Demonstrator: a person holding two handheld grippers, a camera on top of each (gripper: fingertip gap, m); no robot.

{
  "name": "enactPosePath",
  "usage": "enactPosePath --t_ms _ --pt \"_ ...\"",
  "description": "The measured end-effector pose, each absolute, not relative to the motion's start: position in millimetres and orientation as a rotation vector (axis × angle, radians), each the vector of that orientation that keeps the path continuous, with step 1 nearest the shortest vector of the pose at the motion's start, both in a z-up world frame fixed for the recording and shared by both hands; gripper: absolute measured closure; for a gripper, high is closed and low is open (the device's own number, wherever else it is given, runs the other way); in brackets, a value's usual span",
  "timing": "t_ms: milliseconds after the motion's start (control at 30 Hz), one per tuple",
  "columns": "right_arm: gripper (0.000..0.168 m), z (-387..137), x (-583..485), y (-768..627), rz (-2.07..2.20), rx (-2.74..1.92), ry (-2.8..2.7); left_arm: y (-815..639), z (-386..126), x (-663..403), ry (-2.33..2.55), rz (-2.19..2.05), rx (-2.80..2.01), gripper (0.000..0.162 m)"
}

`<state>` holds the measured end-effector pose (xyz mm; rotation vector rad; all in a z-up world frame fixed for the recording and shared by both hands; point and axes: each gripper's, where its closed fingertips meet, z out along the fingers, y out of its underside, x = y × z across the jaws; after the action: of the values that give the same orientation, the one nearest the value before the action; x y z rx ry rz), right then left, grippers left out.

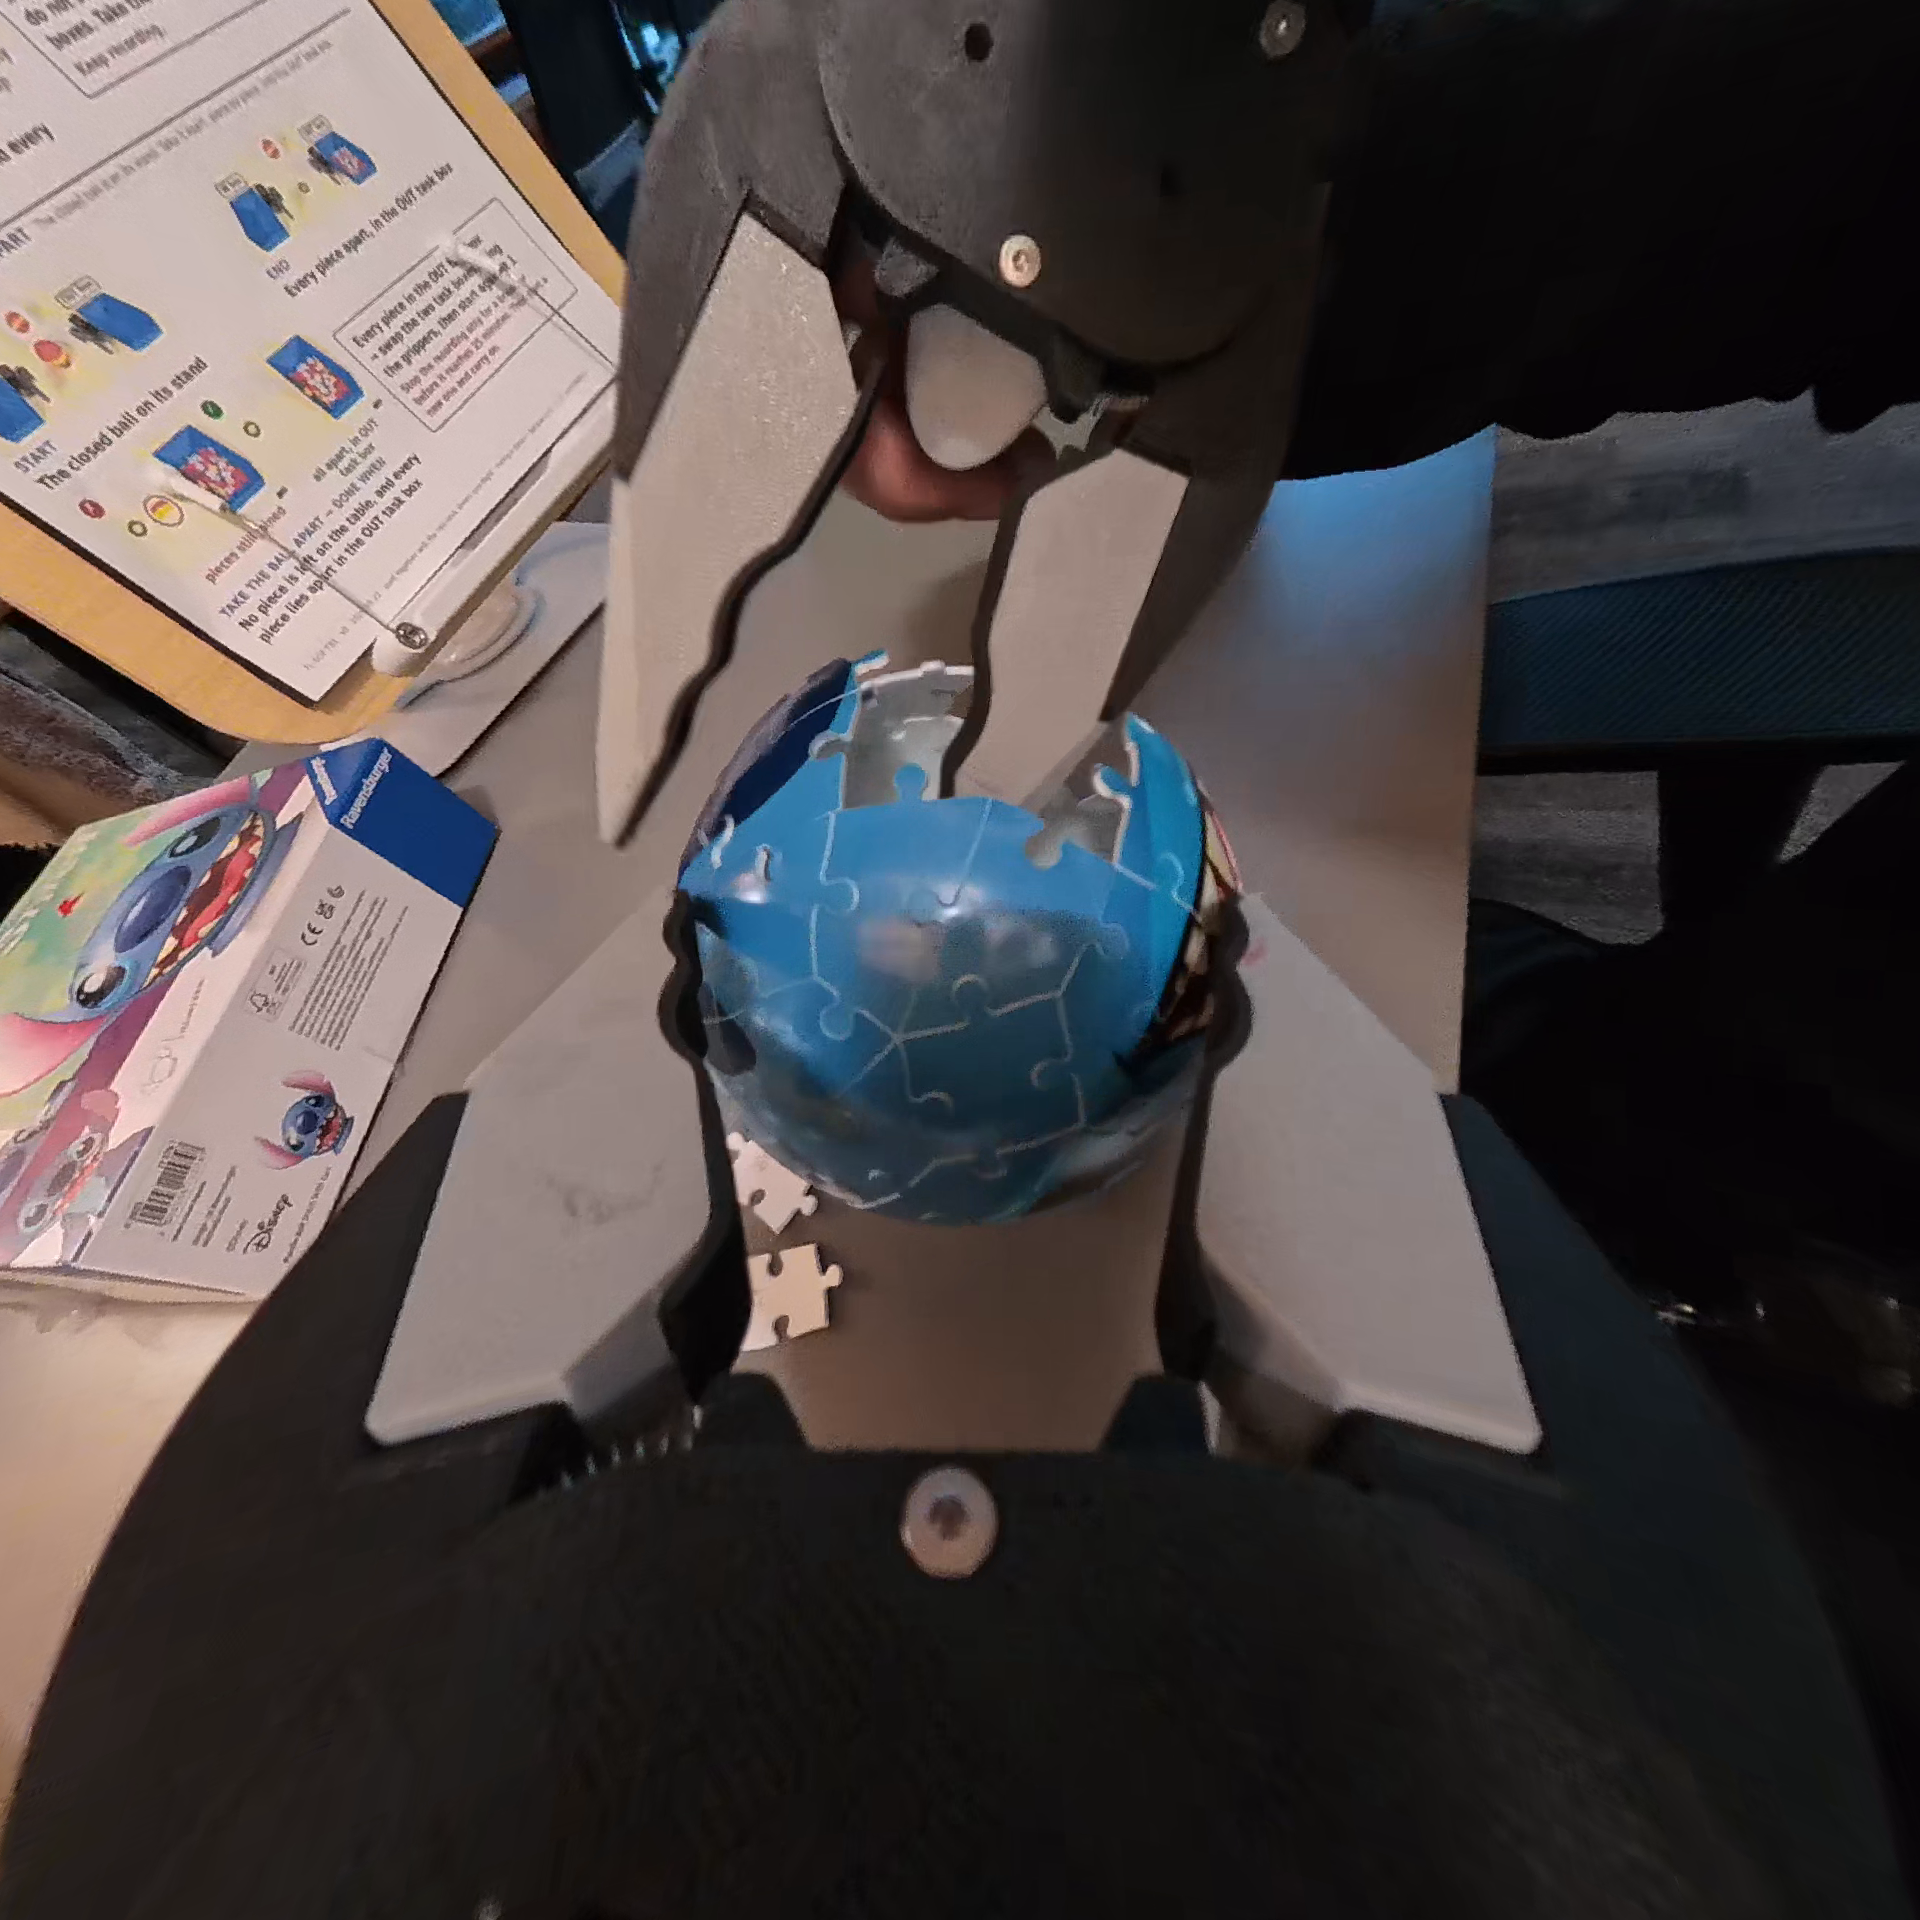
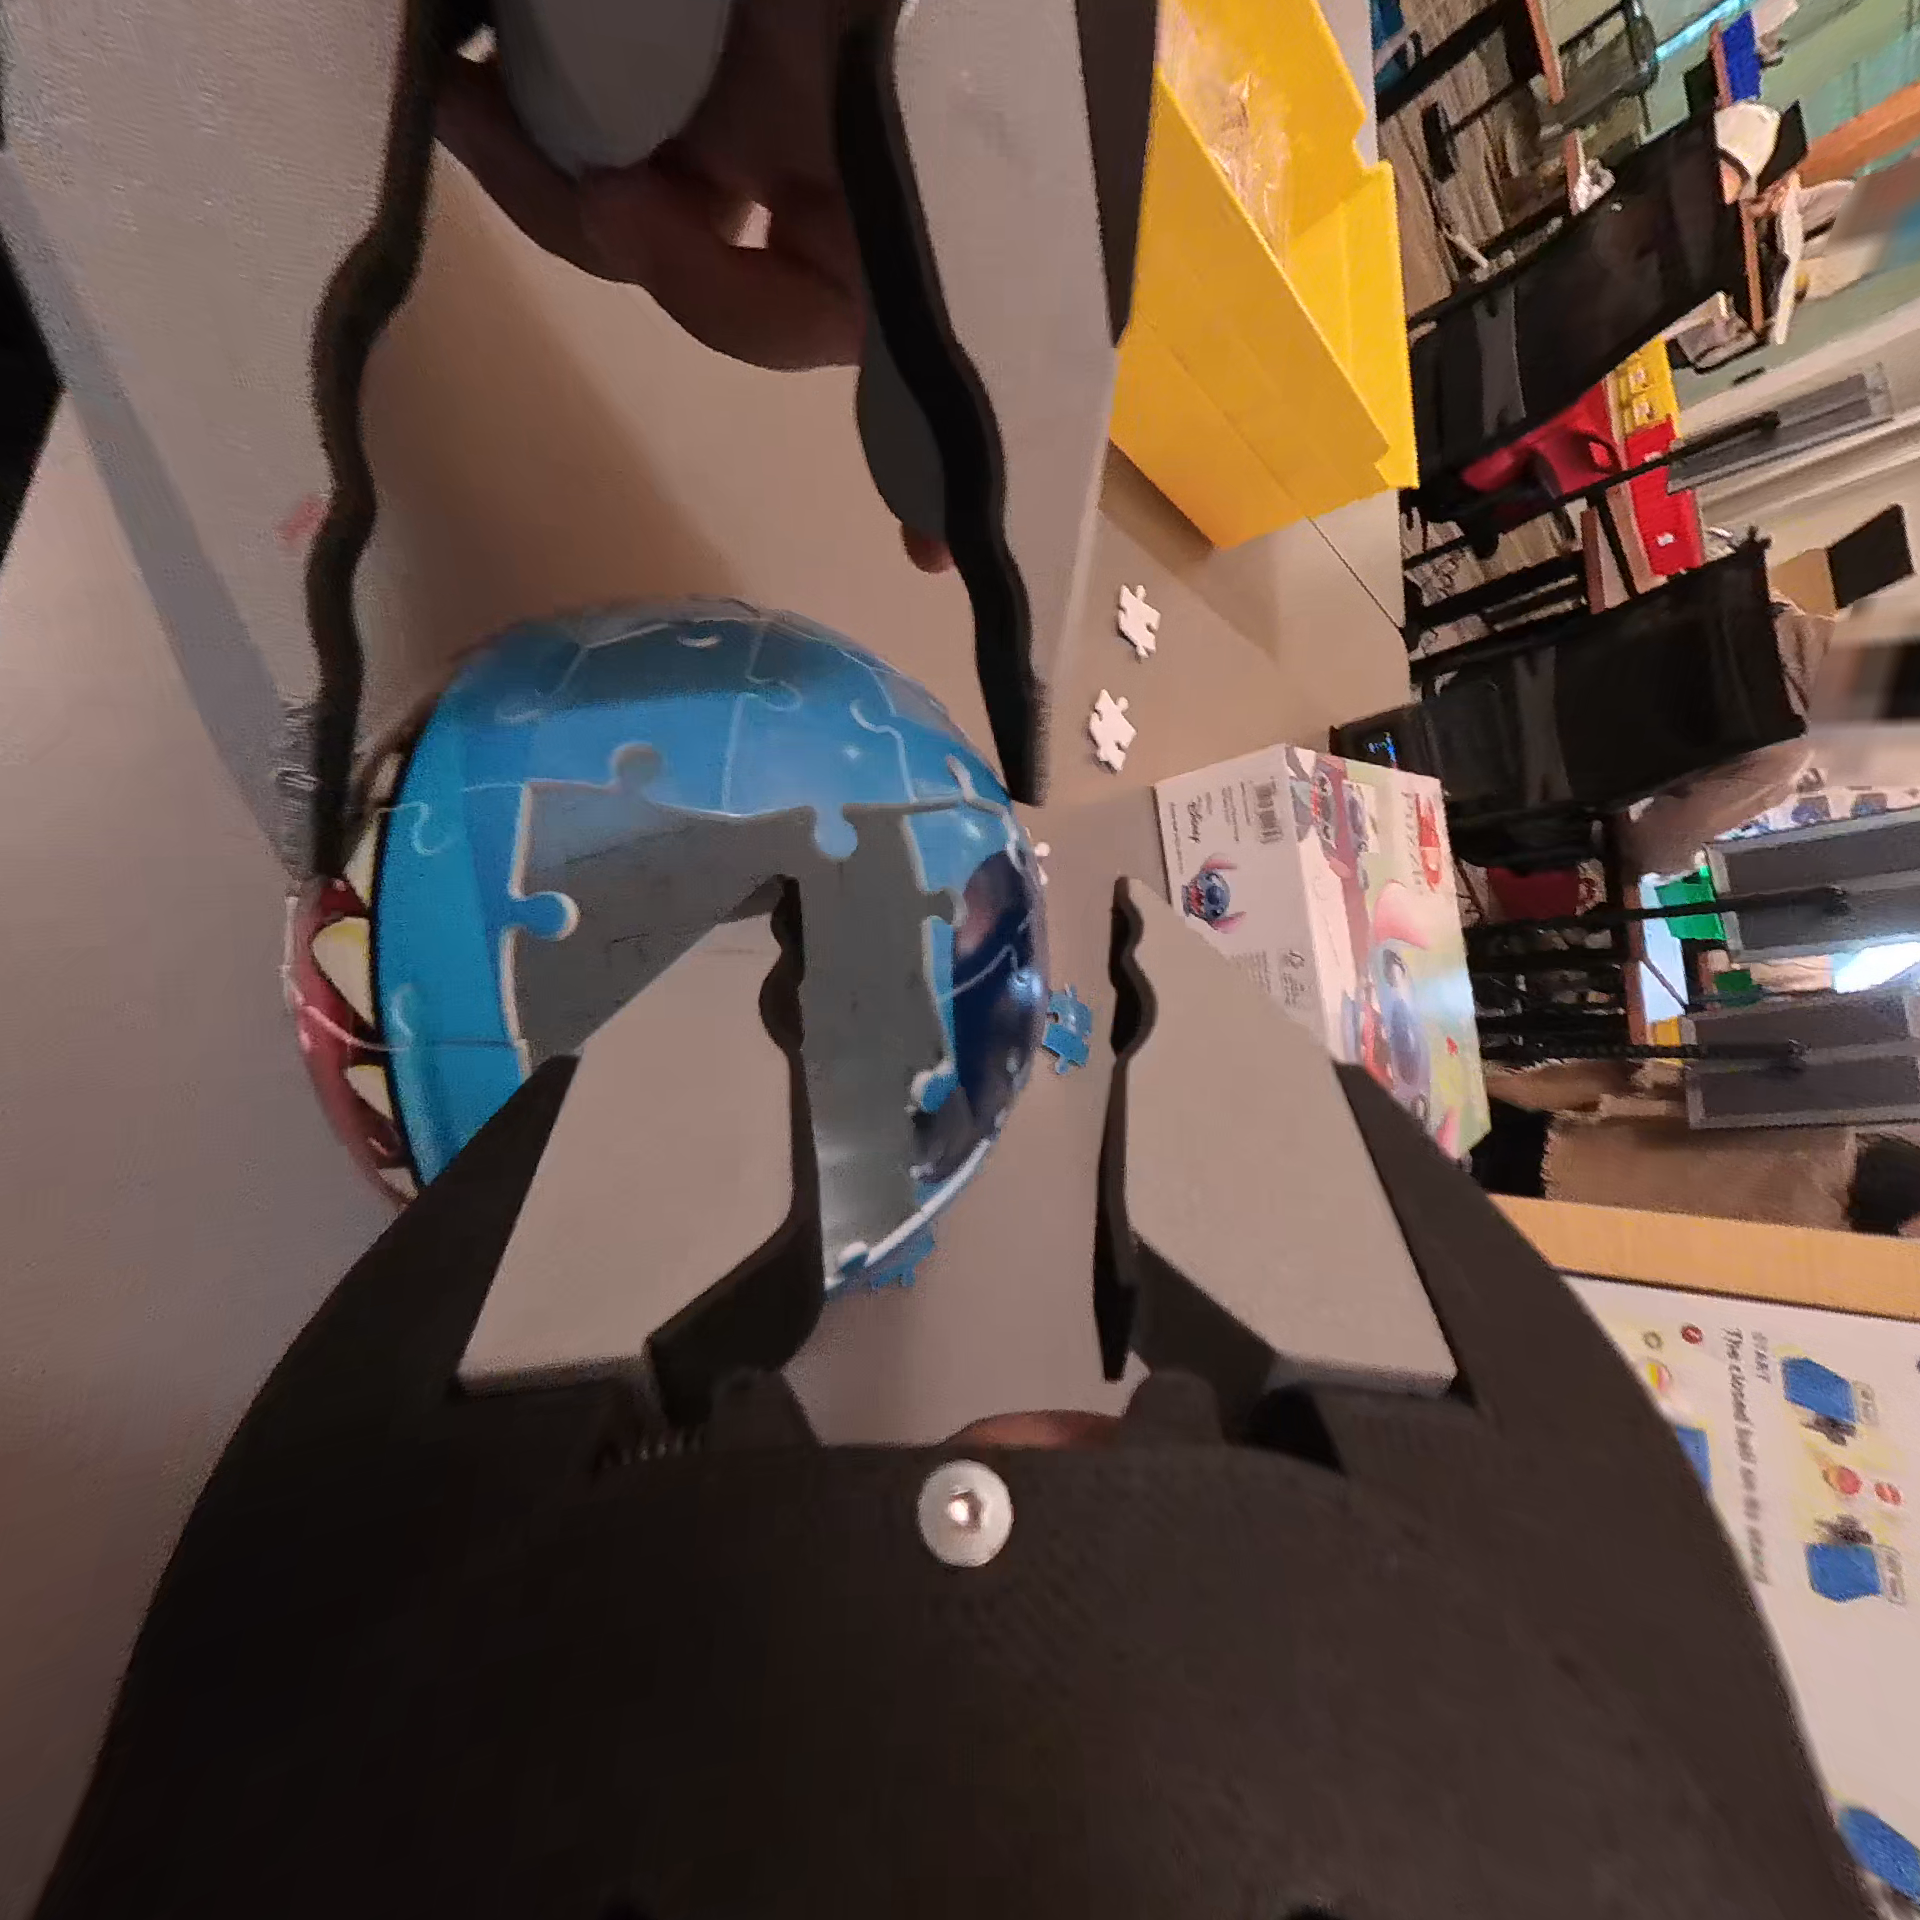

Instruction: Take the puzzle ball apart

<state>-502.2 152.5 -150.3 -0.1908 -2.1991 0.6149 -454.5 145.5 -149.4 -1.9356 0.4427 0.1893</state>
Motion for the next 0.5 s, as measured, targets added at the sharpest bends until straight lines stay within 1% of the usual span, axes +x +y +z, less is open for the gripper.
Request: enactPosePath --t_ms 67,333,500 --pt "0.112 -147 -502 154 0.645 -0.214 -2.198 144 -151 -457 0.410 0.177 -1.936 0.064" --pt "0.125 -140 -496 153 0.849 -0.283 -2.198 131 -168 -464 0.361 0.185 -1.950 0.062" --pt "0.127 -143 -494 145 0.943 -0.284 -2.216 129 -171 -463 0.368 0.241 -1.938 0.062"
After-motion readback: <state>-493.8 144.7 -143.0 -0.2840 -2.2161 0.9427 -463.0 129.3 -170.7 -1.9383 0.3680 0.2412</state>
